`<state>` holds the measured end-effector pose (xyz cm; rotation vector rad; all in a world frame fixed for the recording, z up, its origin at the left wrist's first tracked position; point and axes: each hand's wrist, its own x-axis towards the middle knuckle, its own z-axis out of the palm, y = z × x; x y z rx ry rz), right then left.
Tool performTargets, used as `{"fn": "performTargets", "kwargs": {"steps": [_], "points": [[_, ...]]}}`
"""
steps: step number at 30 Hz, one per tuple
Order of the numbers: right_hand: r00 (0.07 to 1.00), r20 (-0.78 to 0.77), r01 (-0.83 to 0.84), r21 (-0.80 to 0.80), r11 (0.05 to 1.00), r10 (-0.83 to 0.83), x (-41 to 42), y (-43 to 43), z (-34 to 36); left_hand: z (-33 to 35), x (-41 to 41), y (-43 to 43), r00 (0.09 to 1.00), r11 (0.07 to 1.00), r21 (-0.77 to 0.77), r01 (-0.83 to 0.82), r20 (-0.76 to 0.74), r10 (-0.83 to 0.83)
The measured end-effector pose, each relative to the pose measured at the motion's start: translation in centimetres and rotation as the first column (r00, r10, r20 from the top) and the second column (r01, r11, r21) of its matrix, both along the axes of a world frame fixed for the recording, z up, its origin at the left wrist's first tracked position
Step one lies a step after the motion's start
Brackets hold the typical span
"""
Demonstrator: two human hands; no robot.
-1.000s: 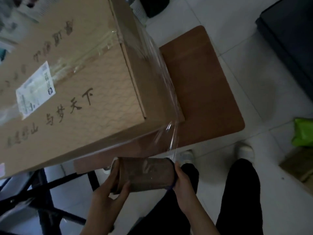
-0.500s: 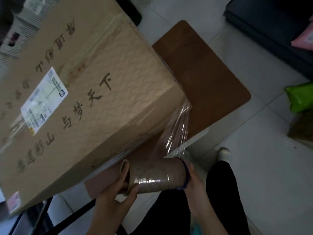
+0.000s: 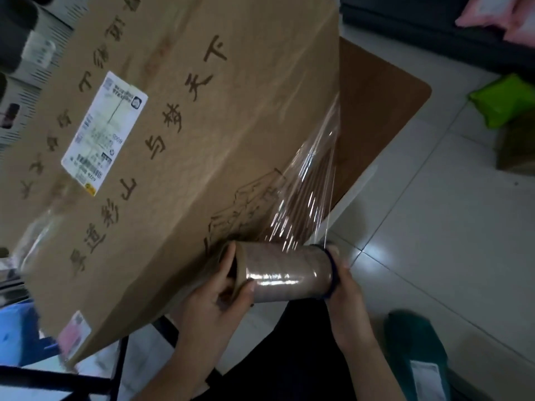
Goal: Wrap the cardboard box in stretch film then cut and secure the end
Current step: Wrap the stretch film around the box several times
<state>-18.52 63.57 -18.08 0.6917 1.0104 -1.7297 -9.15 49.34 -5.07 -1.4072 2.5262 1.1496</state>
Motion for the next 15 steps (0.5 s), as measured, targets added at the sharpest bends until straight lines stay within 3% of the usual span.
{"fn": "performTargets", "kwargs": {"steps": [7, 10, 15], "points": [[0.994, -0.060, 0.086, -0.031, 0.996, -0.088, 4.8, 1.2, 0.1, -0.5, 4.5, 0.5, 0.993, 0.996, 0.038, 0.077, -0.090, -0.073], [0.983, -0.156, 0.097, 0.000, 0.995, -0.095, 7.1, 1.5, 0.3, -0.5, 6.4, 0.2, 0.987, 0.992, 0.062, 0.110, -0.127, -0.101], [0.958, -0.217, 0.197, 0.012, 0.980, -0.190, 11.7, 1.0, -0.1, -1.3, 9.7, -1.9, 0.981, 0.984, 0.074, 0.163, -0.114, -0.154]]}}
